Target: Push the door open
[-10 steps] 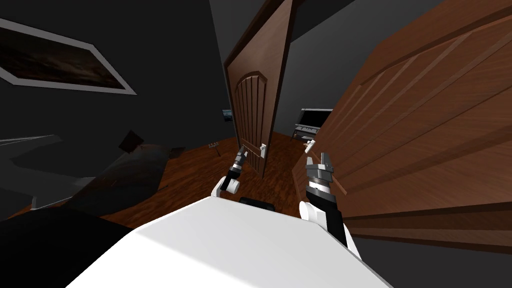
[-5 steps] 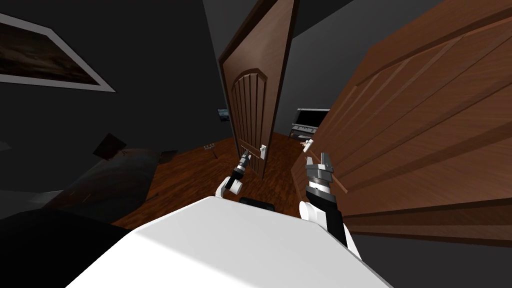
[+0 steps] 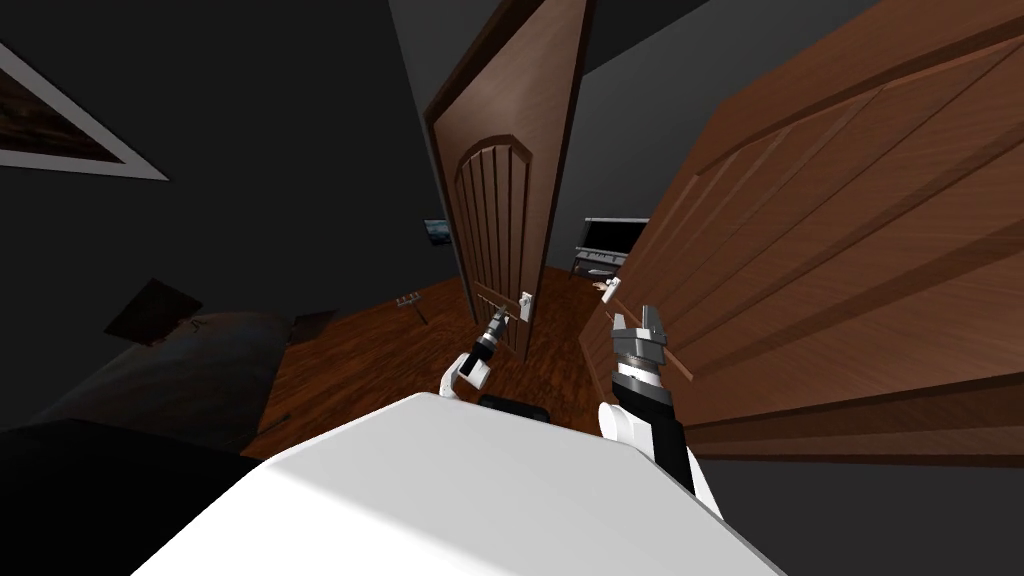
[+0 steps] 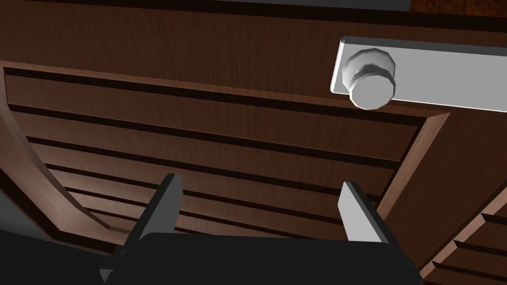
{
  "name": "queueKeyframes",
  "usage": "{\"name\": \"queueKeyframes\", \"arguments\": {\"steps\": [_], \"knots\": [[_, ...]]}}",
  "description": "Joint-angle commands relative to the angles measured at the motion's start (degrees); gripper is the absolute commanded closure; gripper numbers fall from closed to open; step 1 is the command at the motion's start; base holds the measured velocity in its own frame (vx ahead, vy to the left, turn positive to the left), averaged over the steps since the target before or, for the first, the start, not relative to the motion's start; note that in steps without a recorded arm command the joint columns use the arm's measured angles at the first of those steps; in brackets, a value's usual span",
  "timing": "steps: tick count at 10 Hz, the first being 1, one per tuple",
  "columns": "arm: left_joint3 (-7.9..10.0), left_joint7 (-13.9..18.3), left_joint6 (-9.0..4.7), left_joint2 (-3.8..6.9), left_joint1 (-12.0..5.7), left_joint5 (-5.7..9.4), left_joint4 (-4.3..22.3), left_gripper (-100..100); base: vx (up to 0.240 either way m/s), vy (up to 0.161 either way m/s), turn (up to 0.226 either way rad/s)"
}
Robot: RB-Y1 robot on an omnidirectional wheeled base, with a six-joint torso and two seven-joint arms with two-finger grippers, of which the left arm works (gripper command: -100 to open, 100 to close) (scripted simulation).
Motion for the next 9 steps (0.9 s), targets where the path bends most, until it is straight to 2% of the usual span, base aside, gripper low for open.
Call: {"name": "queueKeyframes", "arguments": {"steps": [1, 2, 3, 7, 9], "knots": [[-1.13, 0.2, 0.28, 0.29, -0.18, -0.09, 1.9, -100, 0.084, 0.117, -0.119], [-1.67, 0.3, 0.62, 0.31, -0.76, -0.14, 3.3, -100, 0.048, 0.094, -0.122], [-2.65, 0.5, 1.22, 0.3, -1.82, -0.21, 5.8, -100, 0.074, 0.133, -0.175], [-4.53, 0.9, 2.38, 0.21, -3.83, -0.36, 10.5, -100, 0.072, 0.103, -0.107], [-5.05, 1.0, 2.7, 0.16, -4.39, -0.4, 11.8, -100, 0.075, 0.087, -0.063]]}}
